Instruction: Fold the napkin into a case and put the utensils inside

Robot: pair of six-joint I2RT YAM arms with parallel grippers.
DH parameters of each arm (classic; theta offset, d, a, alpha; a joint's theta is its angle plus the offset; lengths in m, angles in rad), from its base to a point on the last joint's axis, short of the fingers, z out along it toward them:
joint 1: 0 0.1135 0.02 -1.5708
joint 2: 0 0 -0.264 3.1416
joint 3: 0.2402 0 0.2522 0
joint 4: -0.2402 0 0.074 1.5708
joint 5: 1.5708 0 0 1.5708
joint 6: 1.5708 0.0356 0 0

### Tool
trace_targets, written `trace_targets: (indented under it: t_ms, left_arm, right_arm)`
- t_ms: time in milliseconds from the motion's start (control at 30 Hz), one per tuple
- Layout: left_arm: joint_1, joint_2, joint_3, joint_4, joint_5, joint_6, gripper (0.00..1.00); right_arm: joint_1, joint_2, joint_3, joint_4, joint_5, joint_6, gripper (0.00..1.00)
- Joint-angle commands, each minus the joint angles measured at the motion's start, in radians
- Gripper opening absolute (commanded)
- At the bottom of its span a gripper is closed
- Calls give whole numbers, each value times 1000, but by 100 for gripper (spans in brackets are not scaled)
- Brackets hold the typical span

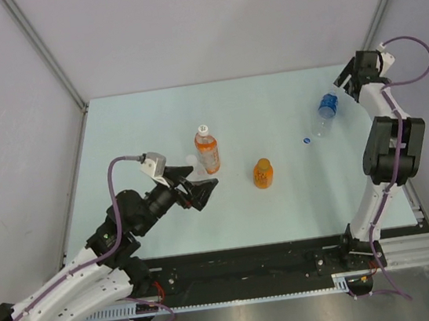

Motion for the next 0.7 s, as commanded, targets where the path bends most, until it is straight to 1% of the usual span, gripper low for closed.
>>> trace_targets:
  t_ms: [0,133,267,433,667]
  left_arm:
    - [2,20,1,53,26,-20,100]
    - [2,27,3,44,33,-15,100]
    - [2,23,-2,45,33,-17,100]
    - [2,15,1,37,30,-9,100]
    - [2,18,1,40,33,-11,100]
  right_arm:
    - [36,76,119,-71,-114,18,100]
    - [84,118,148,-89,-129,29,100]
    - [125,201,249,-170,-171,40,100]
    - [167,284,314,-220,-137,27,100]
    - [182,370,388,-287,-114,-11,100]
